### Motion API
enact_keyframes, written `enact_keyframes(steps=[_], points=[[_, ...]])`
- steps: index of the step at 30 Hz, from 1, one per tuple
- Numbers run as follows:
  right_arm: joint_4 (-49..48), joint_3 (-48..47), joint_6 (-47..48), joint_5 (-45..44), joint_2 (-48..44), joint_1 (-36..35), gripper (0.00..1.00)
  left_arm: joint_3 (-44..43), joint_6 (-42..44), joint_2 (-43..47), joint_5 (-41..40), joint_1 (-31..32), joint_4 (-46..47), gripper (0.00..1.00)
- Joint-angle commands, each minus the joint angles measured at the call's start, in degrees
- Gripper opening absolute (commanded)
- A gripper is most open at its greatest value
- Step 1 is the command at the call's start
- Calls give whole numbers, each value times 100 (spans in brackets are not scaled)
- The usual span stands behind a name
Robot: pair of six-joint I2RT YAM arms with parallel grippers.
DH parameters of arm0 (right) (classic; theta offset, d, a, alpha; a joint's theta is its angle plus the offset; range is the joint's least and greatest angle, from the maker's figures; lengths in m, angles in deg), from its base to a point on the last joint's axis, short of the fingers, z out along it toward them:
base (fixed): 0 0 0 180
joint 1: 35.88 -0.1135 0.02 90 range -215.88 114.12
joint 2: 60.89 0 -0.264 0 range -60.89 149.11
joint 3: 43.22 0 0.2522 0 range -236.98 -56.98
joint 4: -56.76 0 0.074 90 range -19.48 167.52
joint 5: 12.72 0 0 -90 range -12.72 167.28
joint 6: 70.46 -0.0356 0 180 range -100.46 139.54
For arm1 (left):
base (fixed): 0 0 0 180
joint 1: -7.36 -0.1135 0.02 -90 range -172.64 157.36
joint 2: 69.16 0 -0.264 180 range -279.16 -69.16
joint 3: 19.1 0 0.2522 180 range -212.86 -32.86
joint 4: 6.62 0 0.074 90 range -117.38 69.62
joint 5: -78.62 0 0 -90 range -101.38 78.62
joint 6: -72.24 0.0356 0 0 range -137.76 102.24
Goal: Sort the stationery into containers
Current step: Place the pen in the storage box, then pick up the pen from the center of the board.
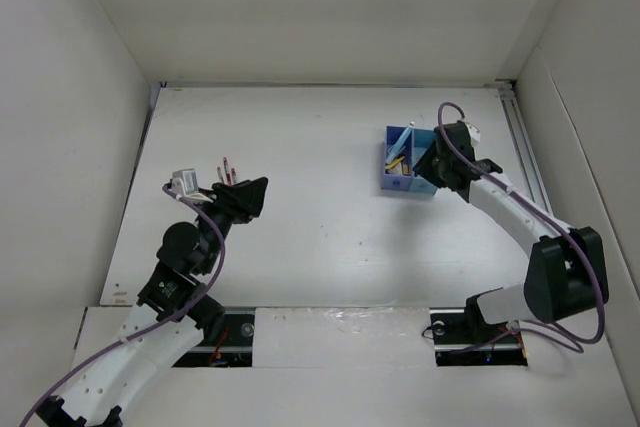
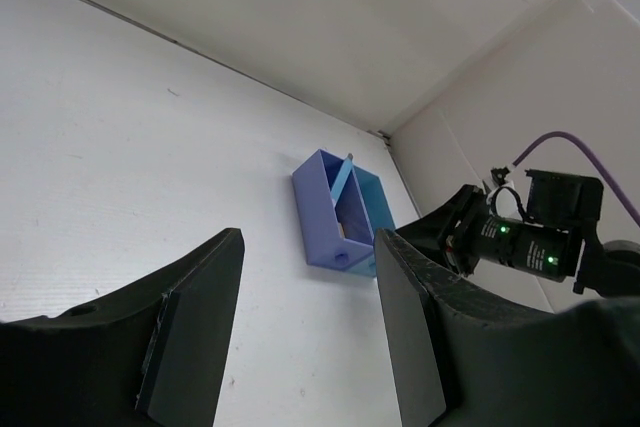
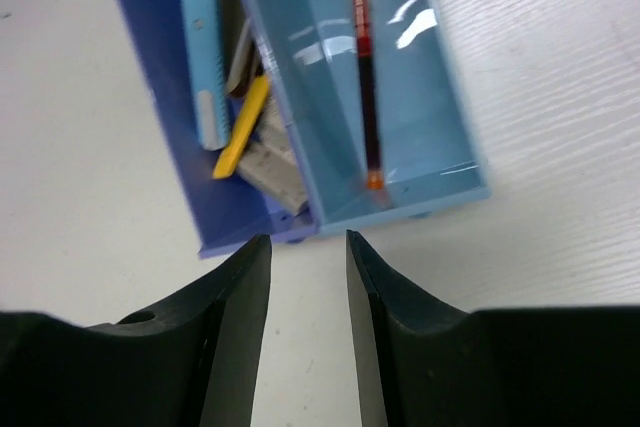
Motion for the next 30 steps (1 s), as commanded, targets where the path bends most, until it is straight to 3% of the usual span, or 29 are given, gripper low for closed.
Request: enact_keyframes(steps=[1,5,7,9,15,25,27,30], points=[[-193,-226,-46,-309,-336,-357,41,-125,83,-69,-10,17,337,51],[-307,-226,-178,-363,-389,-1006,26,-125,83,-69,-238,17,337,51],[-377,-331,-300,-415,-389,-1280,8,-125,-49,-69,-308,17,197,51],[-561,-401,-353,-415,-311,-1744,0,-125,-49,-17,-466,17,197,51],[-817,-1094,-468,-582,672,-2907,0,-2,-181,624,-713,17,65,51],[-280,-3643,-407,-1136,3353,-4558,0,201,-295,1670,-950,17,-66,51],[-96,-4204,-354,-1136,3853,-4752,5,201,-295,1723,-950,17,-67,51],[-17,-4680,-354,-1276,4207,-4928,22,139,-357,1916,-950,17,-199,51]])
